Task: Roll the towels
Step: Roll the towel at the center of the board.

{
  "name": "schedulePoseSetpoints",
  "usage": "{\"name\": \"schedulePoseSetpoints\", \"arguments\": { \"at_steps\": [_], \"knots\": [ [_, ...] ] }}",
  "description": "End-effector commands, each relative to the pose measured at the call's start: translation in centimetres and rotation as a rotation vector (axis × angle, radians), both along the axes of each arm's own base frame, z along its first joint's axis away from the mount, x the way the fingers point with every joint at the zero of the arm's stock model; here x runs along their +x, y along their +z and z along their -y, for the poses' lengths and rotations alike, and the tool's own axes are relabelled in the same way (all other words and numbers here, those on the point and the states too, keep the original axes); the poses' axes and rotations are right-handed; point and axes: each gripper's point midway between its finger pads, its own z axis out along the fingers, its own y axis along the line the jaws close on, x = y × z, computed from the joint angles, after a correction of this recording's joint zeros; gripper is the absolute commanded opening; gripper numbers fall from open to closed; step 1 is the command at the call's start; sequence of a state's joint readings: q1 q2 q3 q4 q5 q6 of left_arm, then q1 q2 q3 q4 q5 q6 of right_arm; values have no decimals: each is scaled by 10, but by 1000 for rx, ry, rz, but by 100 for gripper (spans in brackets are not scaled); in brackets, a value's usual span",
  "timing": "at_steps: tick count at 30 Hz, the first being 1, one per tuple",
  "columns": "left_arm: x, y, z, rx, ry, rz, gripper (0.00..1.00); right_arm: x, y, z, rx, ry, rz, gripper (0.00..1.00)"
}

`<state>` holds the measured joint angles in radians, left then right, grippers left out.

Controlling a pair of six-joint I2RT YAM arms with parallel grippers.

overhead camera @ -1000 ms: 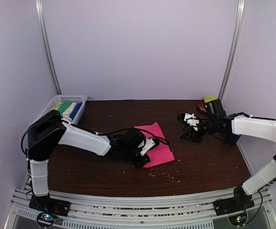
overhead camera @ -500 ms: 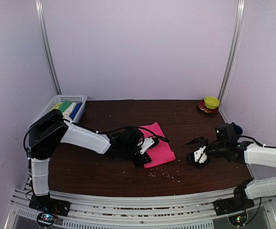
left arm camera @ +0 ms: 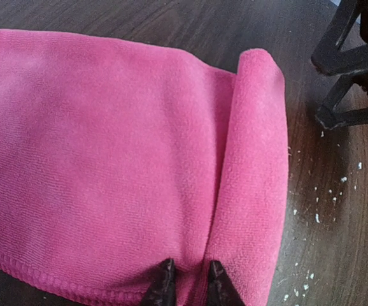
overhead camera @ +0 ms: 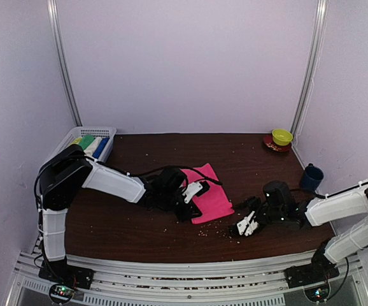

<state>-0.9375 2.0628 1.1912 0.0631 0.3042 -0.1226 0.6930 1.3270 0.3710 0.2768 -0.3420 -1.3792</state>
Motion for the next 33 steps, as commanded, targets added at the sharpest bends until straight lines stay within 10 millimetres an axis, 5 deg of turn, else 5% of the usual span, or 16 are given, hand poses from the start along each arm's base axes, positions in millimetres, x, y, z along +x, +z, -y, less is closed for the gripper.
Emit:
{"name": "schedulePoseSetpoints", "arguments": {
  "at_steps": [1, 21, 28, 33],
  "knots": [
    [-16, -44, -19, 95, -1, -96, 17, 19, -2, -3, -28, -99, 102, 68],
    [-13, -44, -30, 89, 10, -99, 16, 42, -34, -17, -157, -258, 256, 49],
    [-13, -41, -34, 85, 8, -87, 16, 39, -37, -21, -177, -252, 206, 7],
    [-7, -13, -42, 74, 22, 5, 38, 29, -35, -29, -186, -221, 81, 0]
  ]
}}
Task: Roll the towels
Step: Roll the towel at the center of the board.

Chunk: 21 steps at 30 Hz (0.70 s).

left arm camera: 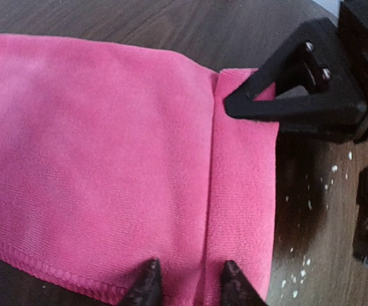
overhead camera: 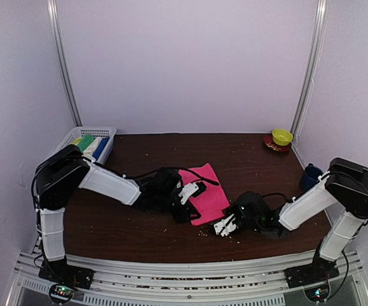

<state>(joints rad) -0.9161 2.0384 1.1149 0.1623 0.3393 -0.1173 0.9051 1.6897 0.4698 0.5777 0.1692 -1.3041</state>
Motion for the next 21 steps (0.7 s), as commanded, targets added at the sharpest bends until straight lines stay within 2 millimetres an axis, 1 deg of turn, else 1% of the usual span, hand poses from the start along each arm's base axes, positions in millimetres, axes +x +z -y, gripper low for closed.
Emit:
{"name": "schedulePoseSetpoints", "arguments": {
  "at_steps": [1, 5, 7, 9, 12, 14, 17, 20, 21],
  "knots": [
    [-5, -7, -37, 127, 37, 19, 44, -16, -5, -3, -17, 7, -165, 0],
    [2, 28, -52, 134, 80, 124, 60, -25, -5, -8, -20, 12, -298, 0],
    [5, 43, -61, 137, 107, 174, 64, -30, -7, -8, -35, 11, -356, 0],
    [7, 53, -71, 140, 133, 221, 68, -36, -11, -7, -50, 7, -415, 0],
    [2, 64, -79, 108, 123, 283, 72, -43, -13, -7, -64, -10, -513, 0],
    [-7, 72, -79, 74, 87, 336, 74, -48, -15, -8, -67, -25, -595, 0],
    [-25, 71, -74, 58, 12, 408, 76, -50, -14, -11, -71, -59, -719, 0],
    [-38, 64, -66, 78, -54, 462, 77, -52, -13, -14, -87, -91, -841, 0],
    [-42, 62, -63, 84, -73, 477, 77, -55, -13, -12, -97, -107, -891, 0]
  ]
}}
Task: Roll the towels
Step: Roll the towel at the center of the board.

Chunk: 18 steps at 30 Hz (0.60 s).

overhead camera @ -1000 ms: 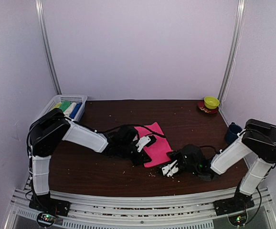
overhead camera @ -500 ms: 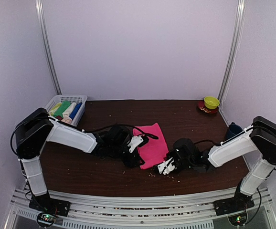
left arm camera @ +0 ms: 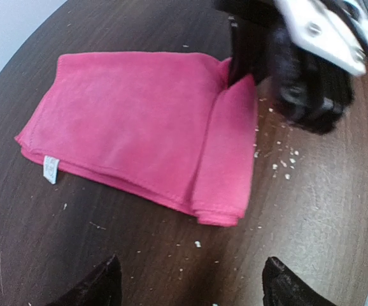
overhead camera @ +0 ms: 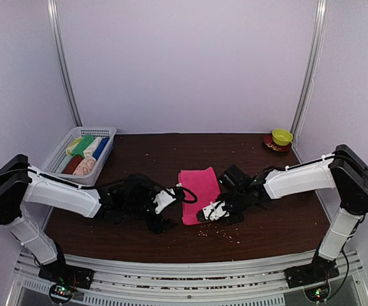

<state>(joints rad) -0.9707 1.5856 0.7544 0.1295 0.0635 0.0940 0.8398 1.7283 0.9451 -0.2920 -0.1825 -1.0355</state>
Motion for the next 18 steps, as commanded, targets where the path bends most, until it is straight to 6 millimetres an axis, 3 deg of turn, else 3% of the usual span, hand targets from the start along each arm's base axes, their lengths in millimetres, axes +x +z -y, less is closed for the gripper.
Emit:
{"name": "schedulePoseSetpoints", "arguments": {
  "at_steps": [1, 11, 18],
  "knots": [
    [-11, 7, 22, -5, -112, 152, 77, -33, -14, 13, -81, -50, -327, 0],
    [-16, 6, 35, -60, -179, 251, 78, -34, -7, 13, -96, -114, -629, 0],
    [-9, -7, 49, -40, -200, 256, 74, -30, -5, 20, -129, -157, -799, 0]
  ]
}}
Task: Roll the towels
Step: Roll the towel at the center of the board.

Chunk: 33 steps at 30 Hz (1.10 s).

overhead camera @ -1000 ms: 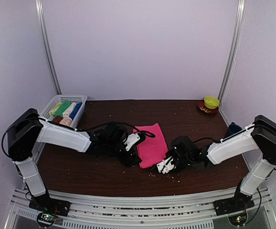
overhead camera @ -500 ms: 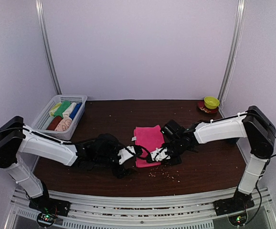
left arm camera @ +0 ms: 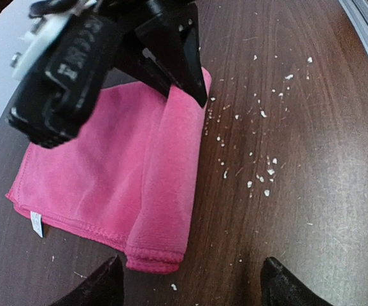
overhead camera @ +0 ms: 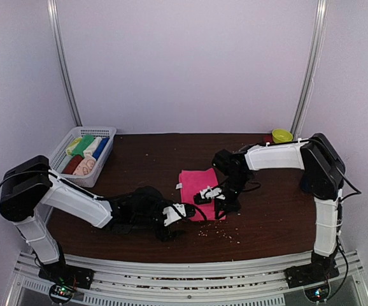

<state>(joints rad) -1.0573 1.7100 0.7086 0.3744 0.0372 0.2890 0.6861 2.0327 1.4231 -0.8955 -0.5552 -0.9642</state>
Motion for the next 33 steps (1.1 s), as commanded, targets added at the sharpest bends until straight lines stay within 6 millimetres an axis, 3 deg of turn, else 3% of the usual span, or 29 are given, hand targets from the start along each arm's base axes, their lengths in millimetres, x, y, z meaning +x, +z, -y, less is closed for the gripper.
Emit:
{"name": "schedulePoseSetpoints", "arguments": {
  "at_steps": [1, 4, 10, 15, 24, 30, 33],
  "knots": [
    [10, 14, 19, -66, -23, 62, 72, -26, -6, 21, -93, -29, -232, 0],
    [13, 14, 25, -74, -24, 59, 68, -20, -6, 21, -109, -51, -263, 0],
    [19, 19, 29, -119, 12, 57, 68, -13, -9, 19, -130, -77, -279, 0],
    [24, 12, 30, -132, 16, -4, 65, -10, -10, 18, -138, -87, -289, 0],
    [26, 13, 30, -226, -24, -158, 43, -6, -15, 20, -149, -107, -286, 0],
    [27, 5, 33, -241, -50, -258, 40, -4, -14, 21, -146, -114, -282, 0],
    [24, -2, 37, -228, -62, -302, 26, -2, -14, 21, -144, -118, -280, 0]
  ]
}}
